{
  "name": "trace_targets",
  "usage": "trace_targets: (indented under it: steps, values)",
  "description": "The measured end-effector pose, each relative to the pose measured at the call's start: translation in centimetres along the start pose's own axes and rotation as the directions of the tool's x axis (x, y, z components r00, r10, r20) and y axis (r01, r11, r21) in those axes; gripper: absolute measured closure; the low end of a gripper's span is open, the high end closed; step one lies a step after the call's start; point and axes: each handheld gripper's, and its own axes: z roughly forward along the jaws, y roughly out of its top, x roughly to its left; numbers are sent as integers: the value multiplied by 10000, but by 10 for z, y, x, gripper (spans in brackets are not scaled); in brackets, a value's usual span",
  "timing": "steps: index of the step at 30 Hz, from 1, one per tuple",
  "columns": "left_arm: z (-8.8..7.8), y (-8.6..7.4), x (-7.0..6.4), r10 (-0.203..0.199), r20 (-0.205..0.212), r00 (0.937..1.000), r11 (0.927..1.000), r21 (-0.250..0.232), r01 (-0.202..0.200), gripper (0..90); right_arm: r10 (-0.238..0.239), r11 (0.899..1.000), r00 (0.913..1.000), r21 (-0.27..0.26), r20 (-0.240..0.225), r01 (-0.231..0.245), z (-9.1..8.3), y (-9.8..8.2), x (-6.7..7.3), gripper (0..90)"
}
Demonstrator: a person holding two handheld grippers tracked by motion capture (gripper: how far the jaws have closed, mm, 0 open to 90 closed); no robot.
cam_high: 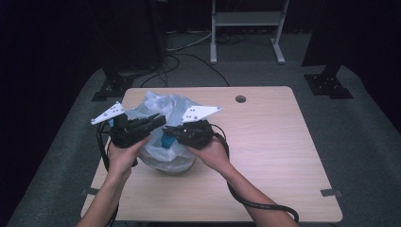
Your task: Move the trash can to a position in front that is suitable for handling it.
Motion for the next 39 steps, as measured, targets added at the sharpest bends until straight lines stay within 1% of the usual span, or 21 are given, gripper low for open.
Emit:
trace_targets:
  steps: [4, 6, 9, 11, 12, 13, 14, 15, 16, 19, 20, 21, 22, 23, 27, 28, 29, 32, 33, 35, 39]
  values:
    - [2, 2, 0, -52, 71, 10000, 9995, 312, 50, 673, -250, 9996, 9996, 127, -164, 252, 1, 0, 5, 893]
    - [4, 2, -1, -147, 127, 9998, 9987, 483, 140, 623, -308, 9994, 9989, 164, -359, 314, 1, 0, 7, 893]
    - [6, 3, -1, -137, 130, 9998, 9969, 775, 127, 620, -400, 9990, 9976, 173, -569, 410, 1, 0, 9, 893]
    - [6, 2, -1, -2, 139, 9999, 9957, 929, -11, 690, -490, 9986, 9964, 179, -686, 504, 1, 0, 10, 893]
    - [7, 1, -2, 121, 200, 9997, 9949, 1002, -141, 738, -496, 9986, 9958, 161, -769, 510, 1, 0, 11, 893]
    - [7, 1, -2, 206, 263, 9994, 9941, 1064, -232, 811, -528, 9984, 9952, 163, -825, 543, 0, 0, 12, 892]
    - [7, 1, -2, 206, 263, 9994, 9941, 1064, -232, 839, -528, 9984, 9952, 163, -825, 543, 0, 0, 12, 892]
    - [8, 0, -3, 209, 368, 9991, 9938, 1088, -248, 873, -526, 9984, 9946, 174, -894, 544, 0, -1, 11, 879]
    - [9, -1, -3, 320, 477, 9983, 9926, 1152, -373, 885, -501, 9985, 9946, 188, -906, 521, 0, -2, 11, 865]
    - [9, -1, -4, 347, 572, 9978, 9931, 1096, -408, 893, -463, 9987, 9944, 180, -951, 482, -1, -4, 9, 832]
    - [8, -1, -4, 372, 613, 9974, 9934, 1063, -436, 896, -402, 9990, 9945, 134, -969, 417, -4, -5, 7, 768]
    - [7, 0, -3, 329, 738, 9967, 9951, 911, -396, 896, -348, 9993, 9944, 84, -995, 358, -7, -6, 6, 733]
    - [7, 0, -3, 329, 738, 9967, 9951, 911, -396, 896, -348, 9993, 9944, 84, -995, 358, -7, -6, 6, 733]
    - [5, 1, -2, 268, 871, 9958, 9967, 736, -333, 896, -199, 9998, 9935, 24, -1117, 203, -11, -6, 3, 614]
    - [1, 4, -3, 180, 1075, 9940, 9991, 370, -221, 896, 55, 9998, 9959, -172, -898, -71, -19, -7, -3, 447]
    - [1, 4, -3, 180, 1075, 9940, 9991, 370, -221, 895, 55, 9998, 9959, -172, -898, -71, -19, -7, -3, 447]
    - [1, 5, -5, 168, 1220, 9924, 9994, 271, -203, 896, 172, 9993, 9966, -305, -800, -197, -22, -9, -7, 401]
    - [4, 6, -9, 192, 1408, 9899, 9996, 191, -221, 896, 586, 9981, 9944, -112, -878, -598, -21, -11, -13, 360]
    - [4, 6, -9, 192, 1408, 9899, 9996, 191, -221, 895, 586, 9981, 9944, -112, -878, -598, -21, -11, -13, 360]
    - [10, 6, -14, 245, 1594, 9869, 9993, 246, -288, 896, 634, 9980, 9943, 23, -855, -634, -17, -12, -13, 349]
    - [17, 7, -19, 263, 1804, 9832, 9990, 316, -326, 896, 636, 9978, 9926, 252, -1030, -613, -10, -11, -11, 322]
